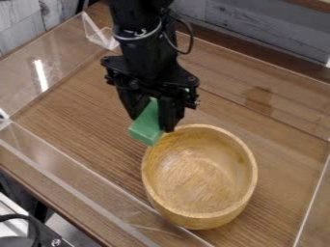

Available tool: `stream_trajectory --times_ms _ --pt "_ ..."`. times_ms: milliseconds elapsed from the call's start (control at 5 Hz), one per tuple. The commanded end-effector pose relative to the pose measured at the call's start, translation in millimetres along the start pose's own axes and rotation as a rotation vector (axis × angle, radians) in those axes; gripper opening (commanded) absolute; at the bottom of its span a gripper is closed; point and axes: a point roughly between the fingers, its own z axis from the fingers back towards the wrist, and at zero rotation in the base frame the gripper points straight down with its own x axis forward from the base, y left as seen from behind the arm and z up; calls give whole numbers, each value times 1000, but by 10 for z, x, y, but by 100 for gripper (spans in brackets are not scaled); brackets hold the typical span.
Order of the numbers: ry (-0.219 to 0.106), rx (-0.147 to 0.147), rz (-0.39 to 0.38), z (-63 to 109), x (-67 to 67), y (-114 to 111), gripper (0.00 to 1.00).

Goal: Remove the green block from inside the brown bowl and put it on the table

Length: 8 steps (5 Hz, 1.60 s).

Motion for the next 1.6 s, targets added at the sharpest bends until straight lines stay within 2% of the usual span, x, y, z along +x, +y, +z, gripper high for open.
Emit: stream_trajectory --times_ms 0,400,1000,1200,1400 --pt "-48 -2 5 86 42 26 0" --pt "-49 6 4 -45 87 167 0" --pt "-50 9 9 -227 122 243 0" --pt "-51 9 11 -254 130 259 100" --pt "-50 4 11 -255 156 260 100"
